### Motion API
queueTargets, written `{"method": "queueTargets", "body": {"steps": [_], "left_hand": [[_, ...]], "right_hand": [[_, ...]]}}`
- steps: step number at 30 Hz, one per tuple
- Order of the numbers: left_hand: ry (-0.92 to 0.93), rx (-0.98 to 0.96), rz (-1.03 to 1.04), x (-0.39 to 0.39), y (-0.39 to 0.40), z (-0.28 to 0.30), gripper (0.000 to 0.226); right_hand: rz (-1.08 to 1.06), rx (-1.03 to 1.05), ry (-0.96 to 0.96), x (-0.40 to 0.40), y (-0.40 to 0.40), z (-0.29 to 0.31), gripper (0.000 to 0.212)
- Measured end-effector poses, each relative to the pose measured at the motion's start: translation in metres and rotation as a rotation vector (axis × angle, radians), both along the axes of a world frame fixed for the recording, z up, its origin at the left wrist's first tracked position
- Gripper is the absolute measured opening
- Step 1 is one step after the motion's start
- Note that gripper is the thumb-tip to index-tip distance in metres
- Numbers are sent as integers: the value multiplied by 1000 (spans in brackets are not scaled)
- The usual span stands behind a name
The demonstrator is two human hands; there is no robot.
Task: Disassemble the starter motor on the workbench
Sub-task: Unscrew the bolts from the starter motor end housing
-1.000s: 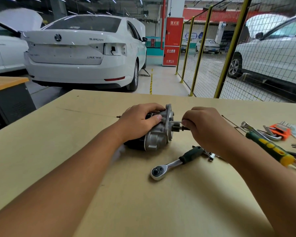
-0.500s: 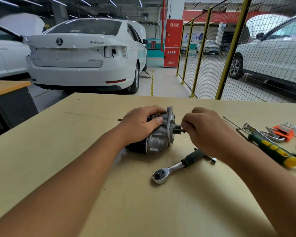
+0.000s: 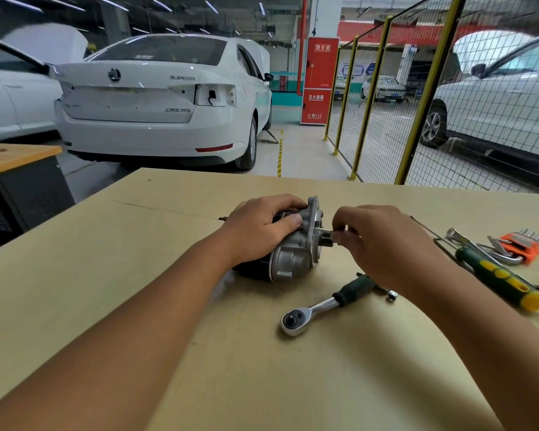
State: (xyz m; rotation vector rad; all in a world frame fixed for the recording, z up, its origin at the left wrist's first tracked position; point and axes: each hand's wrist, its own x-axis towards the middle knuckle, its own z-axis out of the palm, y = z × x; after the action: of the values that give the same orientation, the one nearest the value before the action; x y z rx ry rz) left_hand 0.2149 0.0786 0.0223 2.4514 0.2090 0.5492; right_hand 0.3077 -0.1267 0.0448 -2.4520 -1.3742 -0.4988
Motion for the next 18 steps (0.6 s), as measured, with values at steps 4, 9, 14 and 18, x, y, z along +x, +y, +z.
{"method": "queueTargets", "body": {"steps": [4, 9, 14, 18], "left_hand": [[2, 27, -13, -1, 0, 1, 47], [20, 28, -20, -2, -1, 2, 49], [13, 3, -10, -2, -1, 2, 47], [21, 13, -9, -3, -3, 3, 48]], "right_hand": [[39, 34, 49, 8, 1, -3, 21], [-27, -7, -86, 5, 1, -4, 15], [-67, 12, -141, 2, 2, -3, 14], [29, 73, 32, -1, 1, -2, 10]]}}
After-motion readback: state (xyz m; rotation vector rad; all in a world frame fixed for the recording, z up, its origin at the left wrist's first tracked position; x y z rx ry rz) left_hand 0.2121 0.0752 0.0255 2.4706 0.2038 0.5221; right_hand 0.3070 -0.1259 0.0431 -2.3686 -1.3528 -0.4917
